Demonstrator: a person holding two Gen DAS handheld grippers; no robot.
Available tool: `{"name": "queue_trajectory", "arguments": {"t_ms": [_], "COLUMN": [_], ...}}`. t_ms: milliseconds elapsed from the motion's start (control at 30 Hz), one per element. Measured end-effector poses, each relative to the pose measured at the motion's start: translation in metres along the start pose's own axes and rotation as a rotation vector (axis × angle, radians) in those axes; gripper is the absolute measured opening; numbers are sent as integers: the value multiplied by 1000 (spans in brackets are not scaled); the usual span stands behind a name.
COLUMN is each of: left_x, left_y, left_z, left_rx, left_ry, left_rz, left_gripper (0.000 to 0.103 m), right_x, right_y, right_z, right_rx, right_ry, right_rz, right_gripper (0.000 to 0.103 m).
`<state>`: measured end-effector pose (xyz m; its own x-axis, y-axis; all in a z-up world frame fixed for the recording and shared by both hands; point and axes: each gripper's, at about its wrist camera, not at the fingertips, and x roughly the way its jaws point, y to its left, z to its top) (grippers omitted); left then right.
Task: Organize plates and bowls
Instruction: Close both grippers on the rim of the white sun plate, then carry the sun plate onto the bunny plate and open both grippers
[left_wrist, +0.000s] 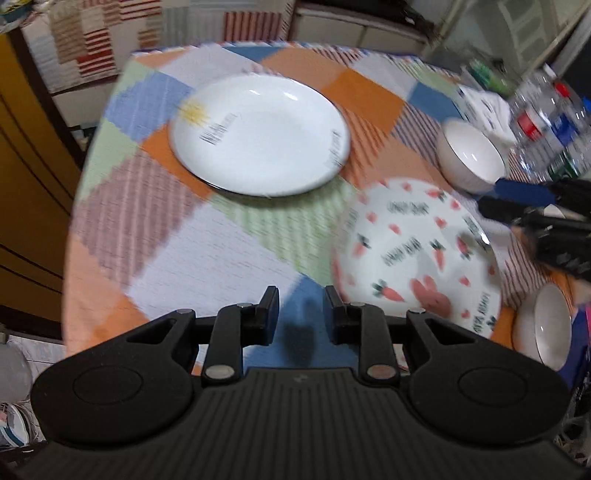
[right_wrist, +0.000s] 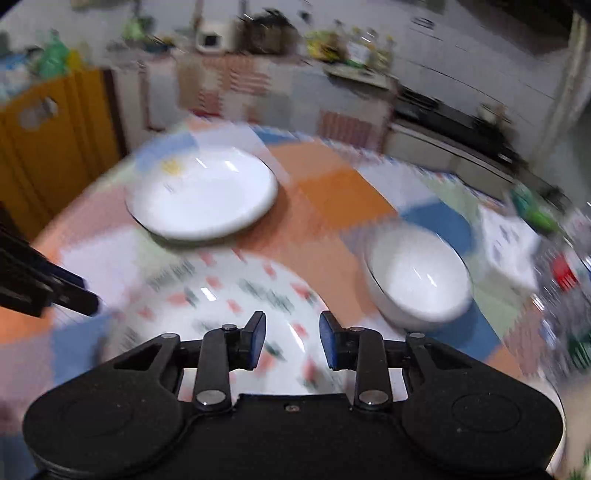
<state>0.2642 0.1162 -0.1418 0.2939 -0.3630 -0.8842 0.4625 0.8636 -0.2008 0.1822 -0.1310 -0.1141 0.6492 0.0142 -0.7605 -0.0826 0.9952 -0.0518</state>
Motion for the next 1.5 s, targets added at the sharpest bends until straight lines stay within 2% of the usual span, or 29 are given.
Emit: {"name": "queue_trajectory", "arguments": {"t_ms": [100,200,233,267,333,367,467,533,700,833,867,933,1000,1067,1133,1233,1267,1333,1433,1500], "left_x": [-11,-15,-15,-15,-11,-9,3,17,50,77,82,91,99,105,111,117,119,118,112,99], "left_y": [18,33,38,43,49,53,63,72,84,100,101,103,104,106,107,107,106,100,90,84], "left_z": [11,26,32,38,47,52,66,76,93,102,103,103,103,103,102,102,101,101,99,93], "left_rx": [10,16,10,-1,-2,7,5,-10,11,-53,-59,-62,-73,-96,-119,-163,-176,-170,-138,-155], "left_ry": [-37,-59,-71,-88,-106,-113,-111,-103,-102,-78,-72,-73,-72,-68,-62,-72,-74,-75,-61,-75], "left_rz": [41,52,53,60,95,112,128,142,202,160,156,146,137,113,84,23,3,28,26,10], "left_gripper": [26,29,37,52,62,63,69,69,65,65,65,62,59,50,40,24,22,22,22,22], "right_x": [-4,2,8,15,36,48,76,100,147,166,169,175,179,184,189,200,202,203,199,193], "right_y": [-1,-3,-4,-5,-9,-11,-16,-17,-18,-26,-28,-31,-33,-37,-40,-45,-48,-54,-50,-53], "right_z": [28,50,56,62,69,73,76,79,78,71,70,70,70,71,72,72,71,68,72,74], "right_rx": [-20,-19,-17,-13,-13,-13,57,63,142,214,226,245,261,289,315,349,373,397,331,316], "right_ry": [-41,-63,-67,-62,-34,-9,-18,41,106,134,134,138,133,130,126,135,133,132,136,137], "right_rz": [90,154,169,190,295,348,322,335,256,204,203,221,224,233,237,245,262,291,277,287], "right_gripper": [44,47,49,50,56,56,57,57,57,55,53,41,38,36,24,17,16,14,15,15]}}
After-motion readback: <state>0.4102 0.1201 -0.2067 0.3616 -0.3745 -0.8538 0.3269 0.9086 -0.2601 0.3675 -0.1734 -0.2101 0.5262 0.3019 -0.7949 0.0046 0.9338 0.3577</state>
